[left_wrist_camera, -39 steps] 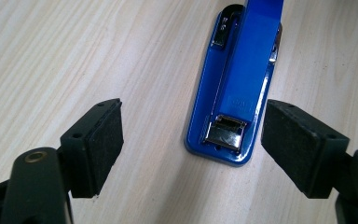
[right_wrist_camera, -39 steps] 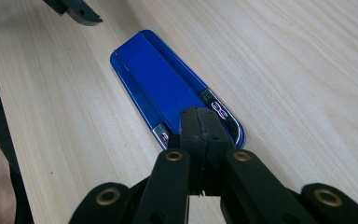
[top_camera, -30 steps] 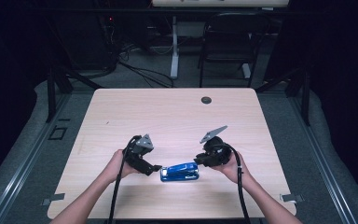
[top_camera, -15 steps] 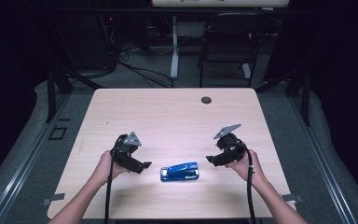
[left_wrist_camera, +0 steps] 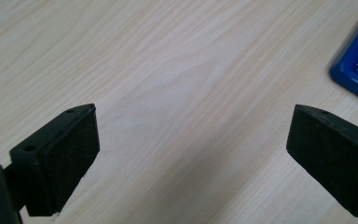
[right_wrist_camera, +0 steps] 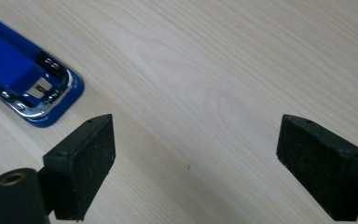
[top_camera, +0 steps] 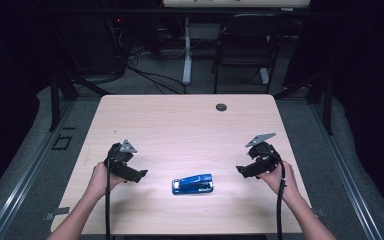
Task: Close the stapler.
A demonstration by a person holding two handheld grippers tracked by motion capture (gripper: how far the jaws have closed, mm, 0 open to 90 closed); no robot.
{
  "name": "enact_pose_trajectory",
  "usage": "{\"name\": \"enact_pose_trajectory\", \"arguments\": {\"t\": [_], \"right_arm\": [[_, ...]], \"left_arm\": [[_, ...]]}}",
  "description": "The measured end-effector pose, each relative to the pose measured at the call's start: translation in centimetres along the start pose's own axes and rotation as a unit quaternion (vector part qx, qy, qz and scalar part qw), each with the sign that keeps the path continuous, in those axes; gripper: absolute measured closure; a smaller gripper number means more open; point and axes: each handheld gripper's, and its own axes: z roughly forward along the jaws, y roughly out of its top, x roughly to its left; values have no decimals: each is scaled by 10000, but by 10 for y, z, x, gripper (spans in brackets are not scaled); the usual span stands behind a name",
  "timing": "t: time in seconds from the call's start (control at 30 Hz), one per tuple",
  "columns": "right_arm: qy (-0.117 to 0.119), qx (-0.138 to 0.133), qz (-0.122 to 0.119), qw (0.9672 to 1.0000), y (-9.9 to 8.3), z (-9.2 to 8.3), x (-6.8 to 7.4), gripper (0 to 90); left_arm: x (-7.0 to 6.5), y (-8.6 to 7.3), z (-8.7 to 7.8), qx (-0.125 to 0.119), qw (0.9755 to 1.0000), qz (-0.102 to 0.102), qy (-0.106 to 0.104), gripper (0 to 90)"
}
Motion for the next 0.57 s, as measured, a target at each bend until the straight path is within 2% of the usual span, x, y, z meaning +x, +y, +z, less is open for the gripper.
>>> {"name": "enact_pose_trajectory", "arguments": {"t": [0.07, 0.23, 0.3, 0.57], "right_arm": [[-68, 78, 69, 9999, -5, -1, -5, 53], [-91, 256, 288, 9992, -13, 2, -14, 0], [-54, 324, 272, 9991, -13, 3, -15, 0], [-160, 382, 200, 9989, -16, 6, -20, 0]], "left_arm": [[3, -2, 1, 32, 9999, -94, 116, 23], [10, -5, 5, 114, 9998, -168, 87, 19], [13, -6, 6, 170, 9997, -123, 121, 11], [19, -8, 12, 242, 9994, -231, 127, 4]]}}
